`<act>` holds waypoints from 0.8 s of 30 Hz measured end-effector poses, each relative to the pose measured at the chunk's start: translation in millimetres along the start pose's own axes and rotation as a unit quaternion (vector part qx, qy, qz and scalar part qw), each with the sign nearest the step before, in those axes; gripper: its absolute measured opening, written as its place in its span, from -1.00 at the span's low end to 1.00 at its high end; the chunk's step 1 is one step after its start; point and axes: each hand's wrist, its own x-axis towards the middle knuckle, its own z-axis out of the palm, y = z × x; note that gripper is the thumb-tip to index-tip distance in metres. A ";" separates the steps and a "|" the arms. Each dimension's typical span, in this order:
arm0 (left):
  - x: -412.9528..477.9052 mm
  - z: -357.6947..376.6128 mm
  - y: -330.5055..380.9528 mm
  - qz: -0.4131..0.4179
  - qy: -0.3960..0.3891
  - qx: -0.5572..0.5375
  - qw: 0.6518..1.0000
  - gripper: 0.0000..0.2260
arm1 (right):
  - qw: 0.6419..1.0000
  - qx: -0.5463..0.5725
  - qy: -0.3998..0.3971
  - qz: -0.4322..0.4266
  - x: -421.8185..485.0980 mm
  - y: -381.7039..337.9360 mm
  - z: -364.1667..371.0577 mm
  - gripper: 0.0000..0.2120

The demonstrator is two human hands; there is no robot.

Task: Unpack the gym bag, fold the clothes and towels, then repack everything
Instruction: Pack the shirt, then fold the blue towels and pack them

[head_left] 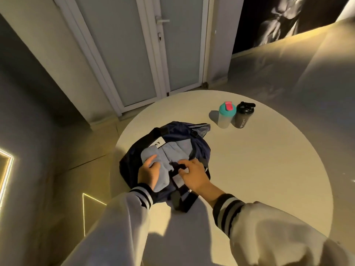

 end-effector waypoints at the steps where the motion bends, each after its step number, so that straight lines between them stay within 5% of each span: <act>1: 14.3 -4.5 -2.3 -0.015 0.008 -0.002 1.000 -0.78 | 1.000 -0.024 -0.002 -0.001 8.3 -2.8 3.9 -0.66; 6: 71.6 -13.5 -21.1 -0.020 -0.025 0.103 0.994 -0.66 | 0.994 -0.076 -0.047 -0.056 47.7 -16.9 42.7 -0.73; 9: 85.7 -13.7 -25.6 0.002 -0.089 0.070 0.994 -0.62 | 0.997 -0.061 -0.046 -0.029 66.5 -25.0 66.1 -0.77; 15: 110.1 -28.4 -38.5 0.028 -0.207 0.139 0.968 -0.52 | 0.997 -0.054 -0.051 -0.002 85.2 -25.0 84.7 -0.40; 19: 116.7 -45.1 -51.7 0.029 -0.187 0.234 0.954 -0.39 | 0.975 -0.191 -0.107 0.025 92.4 -33.0 101.6 -0.30; 24: 112.7 -53.4 -68.3 0.021 -0.110 0.260 0.959 -0.34 | 0.972 -0.210 -0.079 0.066 97.2 -42.9 112.2 -0.36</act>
